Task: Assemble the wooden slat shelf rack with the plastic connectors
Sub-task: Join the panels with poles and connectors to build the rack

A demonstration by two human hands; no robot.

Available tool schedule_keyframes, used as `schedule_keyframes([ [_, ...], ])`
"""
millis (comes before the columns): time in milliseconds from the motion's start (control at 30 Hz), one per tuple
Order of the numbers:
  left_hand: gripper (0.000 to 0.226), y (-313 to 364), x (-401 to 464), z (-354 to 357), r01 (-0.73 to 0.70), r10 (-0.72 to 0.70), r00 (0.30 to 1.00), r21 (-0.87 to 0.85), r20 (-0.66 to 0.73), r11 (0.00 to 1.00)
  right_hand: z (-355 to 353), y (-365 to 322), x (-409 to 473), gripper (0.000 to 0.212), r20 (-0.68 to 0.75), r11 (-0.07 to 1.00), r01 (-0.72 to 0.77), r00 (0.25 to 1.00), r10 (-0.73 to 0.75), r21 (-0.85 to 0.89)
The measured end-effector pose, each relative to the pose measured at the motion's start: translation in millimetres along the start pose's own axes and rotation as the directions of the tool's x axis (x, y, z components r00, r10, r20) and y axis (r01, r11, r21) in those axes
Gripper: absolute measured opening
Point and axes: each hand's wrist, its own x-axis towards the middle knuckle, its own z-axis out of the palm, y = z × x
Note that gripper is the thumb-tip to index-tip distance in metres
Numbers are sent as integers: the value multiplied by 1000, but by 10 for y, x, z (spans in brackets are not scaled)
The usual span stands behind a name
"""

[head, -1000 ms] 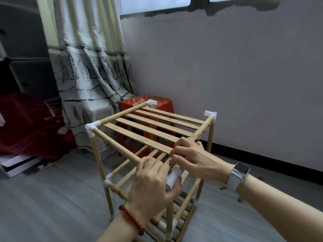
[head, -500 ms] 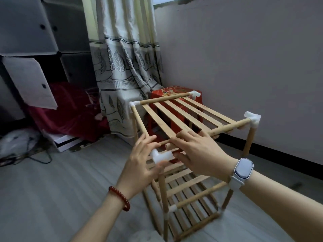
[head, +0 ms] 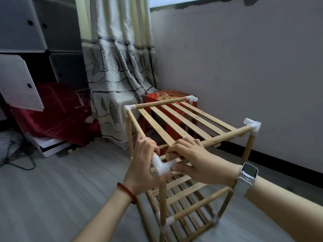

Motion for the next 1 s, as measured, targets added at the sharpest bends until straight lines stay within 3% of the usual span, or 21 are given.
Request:
schedule_keyframes([
  [100, 54, 7, 65, 79, -77, 70, 992, -66, -105, 995, 69, 51, -18, 47, -60, 999, 22, 998, -20, 36],
  [167, 57, -5, 103, 140, -68, 50, 987, -117, -152, 991, 107, 72, -5, 39, -99, 999, 16, 995, -13, 34],
  [300, 48, -34, 122, 263, -44, 22, 985, -125, -172, 991, 121, 96, -5, 20, -142, 998, 20, 990, -11, 61],
  [533, 54, -104, 75, 270, -54, 15, 970, -153, -244, 987, 91, 153, -4, 18, -162, 992, 24, 987, -4, 124],
  [767, 55, -120, -26, 155, -53, 23, 979, -146, -200, 988, 98, 94, -29, 31, -83, 999, 24, 996, -21, 40],
  [1000, 51, -84, -86, 83, -58, 48, 989, -70, -137, 996, 248, 12, -21, 41, -195, 998, 1, 981, -13, -57],
])
